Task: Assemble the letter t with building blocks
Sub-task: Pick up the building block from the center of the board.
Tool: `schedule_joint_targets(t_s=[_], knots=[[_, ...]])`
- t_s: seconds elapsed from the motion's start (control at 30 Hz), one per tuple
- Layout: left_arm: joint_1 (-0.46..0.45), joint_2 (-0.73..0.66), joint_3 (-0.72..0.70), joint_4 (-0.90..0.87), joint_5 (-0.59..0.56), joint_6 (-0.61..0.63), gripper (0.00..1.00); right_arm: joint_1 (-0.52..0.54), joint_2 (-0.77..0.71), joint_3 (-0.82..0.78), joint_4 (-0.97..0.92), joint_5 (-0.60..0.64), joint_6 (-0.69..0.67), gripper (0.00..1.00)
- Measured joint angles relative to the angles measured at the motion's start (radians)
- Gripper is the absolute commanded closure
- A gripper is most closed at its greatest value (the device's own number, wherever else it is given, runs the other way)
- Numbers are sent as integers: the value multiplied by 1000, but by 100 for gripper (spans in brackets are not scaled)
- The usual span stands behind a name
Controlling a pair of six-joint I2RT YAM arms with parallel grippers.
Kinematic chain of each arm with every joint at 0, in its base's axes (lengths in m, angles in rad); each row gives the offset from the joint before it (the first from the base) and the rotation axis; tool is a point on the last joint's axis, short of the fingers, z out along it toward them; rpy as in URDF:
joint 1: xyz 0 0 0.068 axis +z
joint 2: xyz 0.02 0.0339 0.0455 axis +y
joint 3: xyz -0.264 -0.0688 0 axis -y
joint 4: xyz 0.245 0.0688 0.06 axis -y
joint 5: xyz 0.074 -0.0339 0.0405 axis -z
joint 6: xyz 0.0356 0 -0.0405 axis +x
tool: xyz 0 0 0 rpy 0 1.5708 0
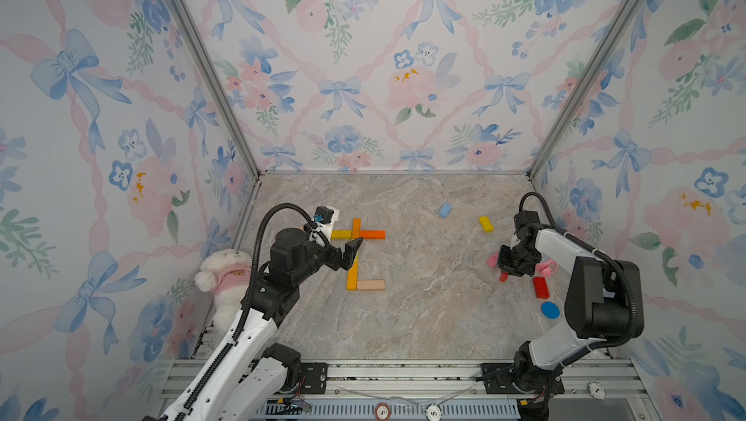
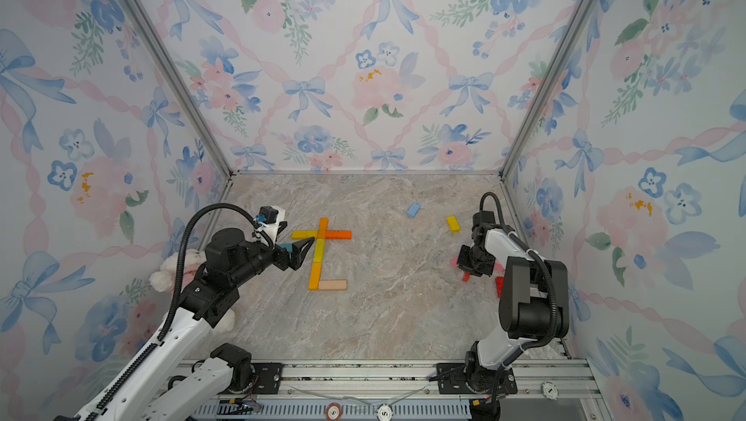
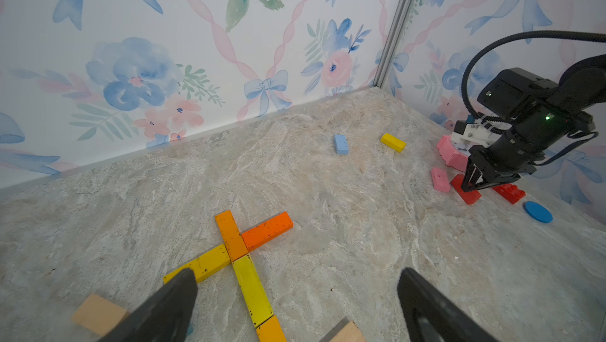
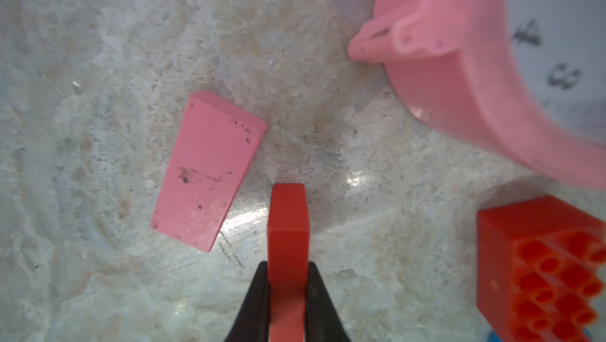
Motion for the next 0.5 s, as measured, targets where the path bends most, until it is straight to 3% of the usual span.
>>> schedule_joint_targets(t_s=[0.1,0.3,0.5], knots=[[0,0,0,-2,-2,0,2,0,0,0,0,3,0,94],[0,0,0,-2,-4,0,2,32,-77,3,-47,10,1,97],[0,0,0,-2,-8,0,2,249,-260,95,-94,-35,48,98]])
